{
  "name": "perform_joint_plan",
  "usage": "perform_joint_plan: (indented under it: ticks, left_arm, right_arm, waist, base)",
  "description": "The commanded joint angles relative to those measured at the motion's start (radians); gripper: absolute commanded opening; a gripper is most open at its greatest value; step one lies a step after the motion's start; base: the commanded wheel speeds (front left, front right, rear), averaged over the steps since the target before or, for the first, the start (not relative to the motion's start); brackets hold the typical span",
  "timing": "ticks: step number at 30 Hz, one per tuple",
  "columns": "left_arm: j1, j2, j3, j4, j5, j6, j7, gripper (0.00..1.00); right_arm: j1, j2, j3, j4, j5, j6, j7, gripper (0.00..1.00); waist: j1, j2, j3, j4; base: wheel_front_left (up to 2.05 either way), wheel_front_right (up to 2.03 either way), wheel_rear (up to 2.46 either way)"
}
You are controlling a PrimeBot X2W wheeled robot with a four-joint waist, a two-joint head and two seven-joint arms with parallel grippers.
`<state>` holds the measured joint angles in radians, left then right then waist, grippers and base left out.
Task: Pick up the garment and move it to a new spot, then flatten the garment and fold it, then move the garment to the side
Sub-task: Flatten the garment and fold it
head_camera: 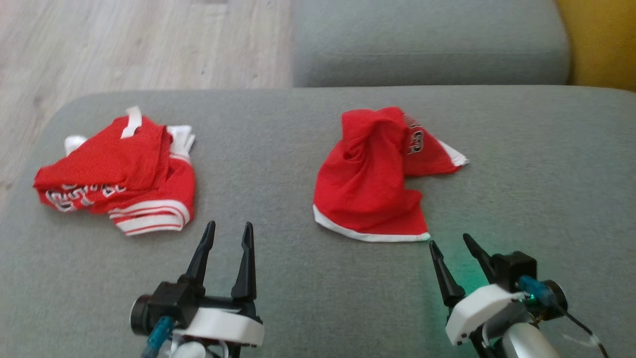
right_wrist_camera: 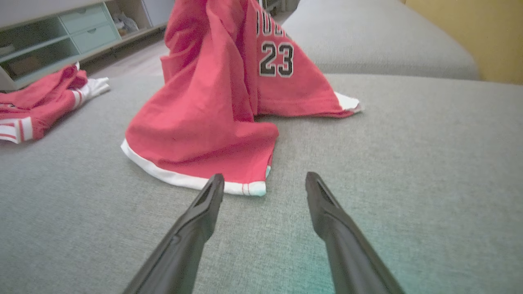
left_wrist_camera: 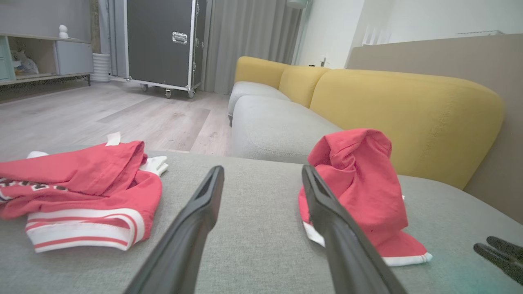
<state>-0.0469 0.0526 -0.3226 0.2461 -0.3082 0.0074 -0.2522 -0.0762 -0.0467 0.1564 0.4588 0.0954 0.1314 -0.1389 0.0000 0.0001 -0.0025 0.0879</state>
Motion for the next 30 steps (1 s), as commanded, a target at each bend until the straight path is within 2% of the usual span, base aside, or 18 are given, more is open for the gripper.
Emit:
perform_joint_plan:
  ticks: [1, 6, 8, 12, 20, 21, 22, 26, 28, 30]
  left_arm:
    - [-0.066, -0.002, 0.021, -0.026, 0.007, -0.006, -0.01, 1.0]
    - [-0.081, -0.002, 0.008, -0.02, 0.005, -0.008, -0.01, 1.0]
    - [-0.086, -0.002, 0.003, -0.018, 0.002, -0.007, -0.01, 1.0]
    - [-0.091, -0.002, -0.007, -0.015, -0.013, -0.005, -0.01, 1.0]
    - [-0.096, -0.002, -0.012, -0.019, -0.014, 0.0, -0.01, 1.0]
    - [-0.097, -0.002, -0.013, -0.02, -0.015, 0.002, -0.01, 1.0]
    - [-0.097, -0.002, -0.012, -0.021, -0.015, 0.004, -0.01, 1.0]
    - [-0.09, -0.002, -0.007, -0.021, -0.014, 0.005, -0.01, 1.0]
    - [-0.084, -0.002, -0.001, -0.022, -0.013, 0.005, -0.01, 1.0]
    - [-0.076, -0.002, 0.004, -0.023, -0.012, 0.004, -0.01, 1.0]
  right_arm:
    - [-0.075, -0.004, 0.031, 0.026, 0.012, -0.001, 0.023, 1.0]
    - [-0.133, -0.004, 0.028, 0.138, 0.068, -0.001, 0.046, 1.0]
    - [-0.161, -0.004, 0.032, 0.201, 0.15, -0.001, 0.05, 1.0]
    - [-0.231, -0.004, 0.055, 0.318, 0.196, -0.001, 0.026, 1.0]
    - [-0.332, -0.004, 0.141, 0.49, 0.28, -0.001, -0.017, 1.0]
    - [-0.341, -0.004, 0.153, 0.506, 0.287, -0.001, -0.023, 0.57]
    - [-0.35, -0.004, 0.163, 0.521, 0.288, -0.001, -0.031, 0.0]
    - [-0.389, -0.004, 0.154, 0.578, 0.251, -0.001, -0.085, 0.0]
    - [-0.403, -0.004, 0.116, 0.6, 0.227, -0.001, -0.104, 0.0]
    - [-0.408, -0.004, 0.063, 0.611, 0.254, -0.001, -0.112, 0.0]
  waist:
    - [0.0, -0.0001, 0.025, 0.032]
    - [0.0, -0.0001, 0.046, 0.07]
    - [0.0, -0.0001, 0.054, 0.087]
    - [0.0, -0.0001, 0.068, 0.11]
    - [0.0, -0.0001, 0.079, 0.119]
    - [0.0, -0.0001, 0.078, 0.117]
    - [0.0, -0.0001, 0.077, 0.113]
    - [0.0, -0.0001, 0.065, 0.09]
    - [0.0, -0.0001, 0.055, 0.075]
    - [0.0, -0.0001, 0.044, 0.061]
  base:
    - [0.0, 0.0, 0.0]
    - [0.0, 0.0, 0.0]
    - [0.0, 0.0, 0.0]
    - [0.0, 0.0, 0.0]
    - [0.0, 0.0, 0.0]
    - [0.0, 0.0, 0.0]
    - [0.0, 0.0, 0.0]
    - [0.0, 0.0, 0.0]
    - [0.0, 0.0, 0.0]
    - [0.0, 0.0, 0.0]
